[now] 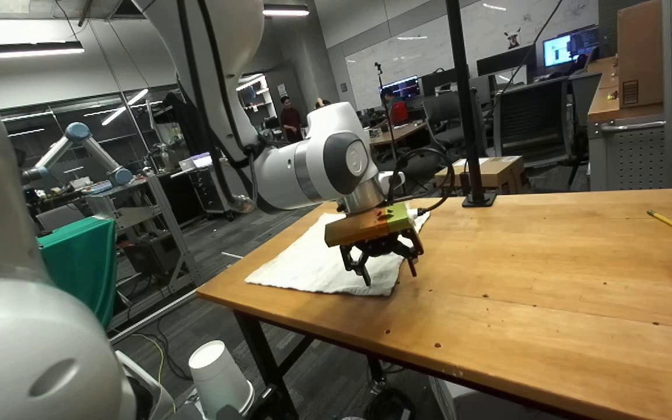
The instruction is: Fold the white towel on the table.
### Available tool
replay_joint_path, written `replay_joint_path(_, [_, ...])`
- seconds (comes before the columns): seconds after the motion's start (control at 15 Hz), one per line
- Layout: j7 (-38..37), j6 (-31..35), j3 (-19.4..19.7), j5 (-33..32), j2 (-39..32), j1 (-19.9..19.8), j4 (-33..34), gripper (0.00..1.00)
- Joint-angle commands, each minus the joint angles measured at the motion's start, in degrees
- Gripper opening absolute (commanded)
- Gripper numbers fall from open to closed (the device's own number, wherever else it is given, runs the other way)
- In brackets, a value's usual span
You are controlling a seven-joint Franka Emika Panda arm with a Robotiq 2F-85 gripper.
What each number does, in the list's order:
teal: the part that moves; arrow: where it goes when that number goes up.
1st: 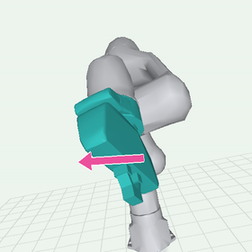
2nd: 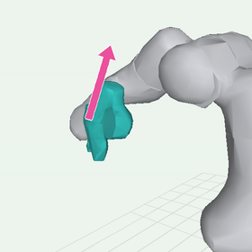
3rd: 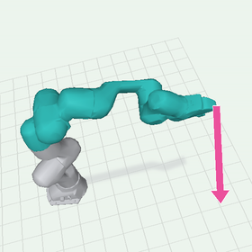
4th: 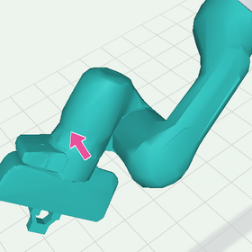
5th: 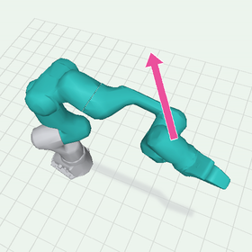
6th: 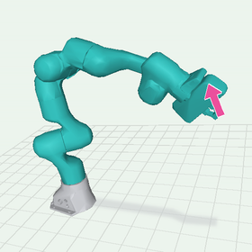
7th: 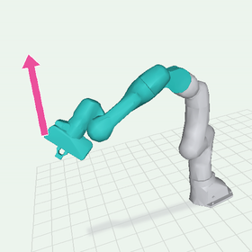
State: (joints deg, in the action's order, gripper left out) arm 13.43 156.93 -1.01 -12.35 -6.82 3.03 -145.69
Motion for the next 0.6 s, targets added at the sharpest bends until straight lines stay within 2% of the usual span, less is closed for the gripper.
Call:
replay_joint_path(0.0, [-1.3, 1.9, 0.2, -1.2, -1.3, -0.5, 0.3, 1.00])
replay_joint_path(0.2, [-1.4, 2.2, 0.3, -1.5, -1.8, -0.5, 0.2, 0.99])
replay_joint_path(0.27, [-1.4, 2.2, 0.4, -1.6, -1.7, -0.5, 0.1, 0.75])
replay_joint_path(0.4, [-1.5, 2.1, 0.4, -1.8, -1.6, -0.4, 0.1, 0.70])
replay_joint_path(0.53, [-1.4, 1.9, 0.5, -2.0, -1.3, -0.4, -0.2, 0.53])
